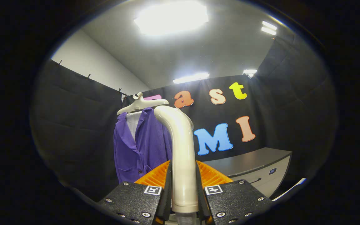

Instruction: Iron the clothes twice with a garment steamer, once on the left side and once on the right side.

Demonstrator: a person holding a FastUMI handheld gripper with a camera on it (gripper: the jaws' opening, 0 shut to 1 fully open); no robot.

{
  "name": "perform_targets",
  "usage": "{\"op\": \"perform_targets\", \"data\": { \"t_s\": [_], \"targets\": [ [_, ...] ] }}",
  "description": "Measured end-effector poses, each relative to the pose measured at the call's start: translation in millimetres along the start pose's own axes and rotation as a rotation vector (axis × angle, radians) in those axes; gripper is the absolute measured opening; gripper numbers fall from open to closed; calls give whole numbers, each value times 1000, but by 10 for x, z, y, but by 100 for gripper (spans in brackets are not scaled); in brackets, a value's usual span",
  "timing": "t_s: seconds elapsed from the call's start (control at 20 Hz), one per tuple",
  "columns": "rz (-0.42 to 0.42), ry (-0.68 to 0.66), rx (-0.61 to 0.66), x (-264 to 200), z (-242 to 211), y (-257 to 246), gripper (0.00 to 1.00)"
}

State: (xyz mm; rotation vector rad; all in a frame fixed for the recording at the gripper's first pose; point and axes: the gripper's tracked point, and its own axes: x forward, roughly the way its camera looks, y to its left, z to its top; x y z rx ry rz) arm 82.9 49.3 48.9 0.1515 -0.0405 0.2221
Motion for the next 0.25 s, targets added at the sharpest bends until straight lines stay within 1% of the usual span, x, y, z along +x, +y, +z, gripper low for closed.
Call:
{"op": "perform_targets", "data": {
  "t_s": [0.25],
  "targets": [
    [-27, 11, -7, -341, -35, 2, 35]
  ]
}}
